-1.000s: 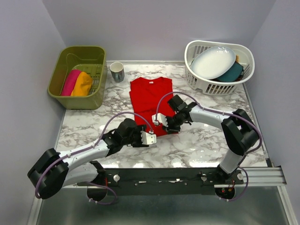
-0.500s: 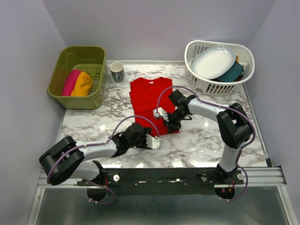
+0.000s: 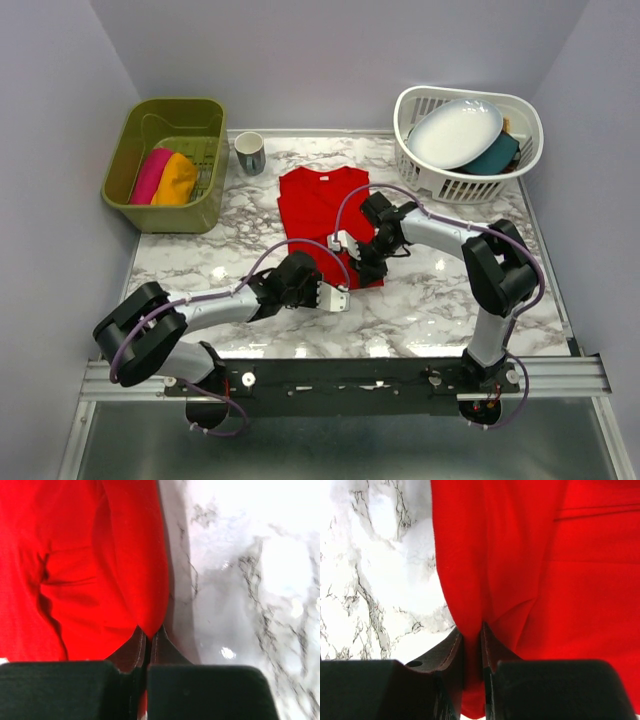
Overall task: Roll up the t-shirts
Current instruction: Roll the T-shirt to the center of the board.
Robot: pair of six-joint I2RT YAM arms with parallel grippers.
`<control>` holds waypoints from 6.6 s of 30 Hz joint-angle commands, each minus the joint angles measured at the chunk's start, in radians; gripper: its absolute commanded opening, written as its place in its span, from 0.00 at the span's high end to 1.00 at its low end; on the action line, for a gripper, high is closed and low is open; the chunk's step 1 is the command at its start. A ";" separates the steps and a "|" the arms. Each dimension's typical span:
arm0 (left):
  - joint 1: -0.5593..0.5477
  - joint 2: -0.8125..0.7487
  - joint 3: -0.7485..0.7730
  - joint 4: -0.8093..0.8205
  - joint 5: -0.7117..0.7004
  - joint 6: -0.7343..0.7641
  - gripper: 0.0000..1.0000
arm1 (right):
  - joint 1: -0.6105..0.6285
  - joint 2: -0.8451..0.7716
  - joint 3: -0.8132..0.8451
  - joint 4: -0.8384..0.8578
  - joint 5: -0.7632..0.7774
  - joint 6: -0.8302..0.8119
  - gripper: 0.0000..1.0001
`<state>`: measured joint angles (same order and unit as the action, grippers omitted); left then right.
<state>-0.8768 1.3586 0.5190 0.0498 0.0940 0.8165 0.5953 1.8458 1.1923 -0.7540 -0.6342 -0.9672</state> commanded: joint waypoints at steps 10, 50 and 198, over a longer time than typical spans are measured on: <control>0.239 0.118 0.397 -0.806 0.613 0.050 1.00 | -0.031 0.003 0.070 -0.197 -0.114 -0.042 0.76; 0.547 0.971 1.133 -1.518 0.816 0.250 1.00 | -0.164 0.199 0.351 -0.201 -0.153 0.134 0.28; 0.418 0.566 0.656 -1.348 0.751 0.133 1.00 | -0.052 0.272 0.361 -0.611 -0.312 -0.226 0.98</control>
<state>-0.4778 1.8355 1.1919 -1.2221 0.9634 1.0409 0.5415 2.0403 1.4647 -1.2392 -0.9474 -1.0855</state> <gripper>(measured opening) 0.024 0.167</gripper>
